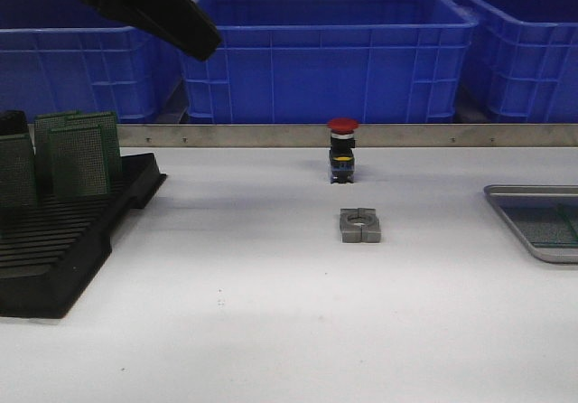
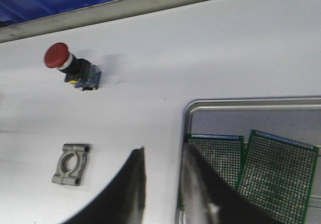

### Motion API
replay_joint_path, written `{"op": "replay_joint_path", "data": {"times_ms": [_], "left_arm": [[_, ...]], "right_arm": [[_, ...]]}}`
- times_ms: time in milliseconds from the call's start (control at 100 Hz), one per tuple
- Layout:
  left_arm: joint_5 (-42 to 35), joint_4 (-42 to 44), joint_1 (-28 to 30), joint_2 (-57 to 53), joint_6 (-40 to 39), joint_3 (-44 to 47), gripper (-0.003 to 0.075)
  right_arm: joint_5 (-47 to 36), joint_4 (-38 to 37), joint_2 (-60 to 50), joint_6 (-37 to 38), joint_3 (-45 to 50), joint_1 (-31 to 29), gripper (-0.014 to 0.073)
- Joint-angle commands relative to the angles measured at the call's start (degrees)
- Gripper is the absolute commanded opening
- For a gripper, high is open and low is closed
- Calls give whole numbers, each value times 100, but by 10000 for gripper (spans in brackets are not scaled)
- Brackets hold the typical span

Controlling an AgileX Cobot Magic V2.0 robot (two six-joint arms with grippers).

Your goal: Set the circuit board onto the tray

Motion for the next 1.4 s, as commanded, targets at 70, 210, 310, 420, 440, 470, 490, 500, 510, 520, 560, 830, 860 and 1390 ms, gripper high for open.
{"op": "replay_joint_path", "data": {"times_ms": [70, 210, 310, 420, 440, 470, 490, 500, 510, 520, 560, 830, 860, 1390], "left_arm": [[356, -333, 401, -405, -674, -187, -20], [219, -333, 855, -723, -790, -187, -20], [109, -333, 1206, -986, -1112, -187, -20], [-205, -357, 1528, -1384, -1373, -113, -20], [-326, -358, 1563, -1478, -1401, -64, -20], [-561, -385, 1591, -1620, -1460, 21, -20], [-671, -385, 1591, -1729, -1507, 102, -20], [-784, -385, 1591, -1767, -1530, 131, -20], [-835, -404, 1591, -1843, -1532, 194, -20], [-935, -415, 1591, -1883, -1551, 227, -20], [-1192, -503, 1548, -2132, -1583, 454, -20], [-4534, -809, 545, -3643, -1639, 2346, -20], [-4824, -852, 366, -3730, -1639, 2512, -20], [-7325, -888, -1152, -4990, -1639, 4897, -20]], "right_arm": [[533, 32, -589, -97, -134, 44, -60], [296, 27, -950, -97, -134, 556, -60], [-116, -72, -1199, -97, -128, 1195, -60], [-1018, -78, -1583, -97, -44, 1908, -60], [-1213, -78, -1673, -97, -8, 2052, -60], [-1467, -97, -1798, -97, 81, 2233, -60], [-1662, -96, -1895, -97, 121, 2362, -60], [-1786, -98, -1927, -97, 169, 2447, -60], [-1848, -98, -1990, -97, 193, 2489, -60], [-1910, -98, -2020, -97, 244, 2571, -60], [-2266, -120, -2193, -101, 384, 2764, -60], [-4373, -178, -3001, -139, 1275, 3498, -60], [-4459, -178, -3073, -139, 1319, 3520, -60], [-4444, -178, -5346, -139, 2558, 3526, -60]]}}
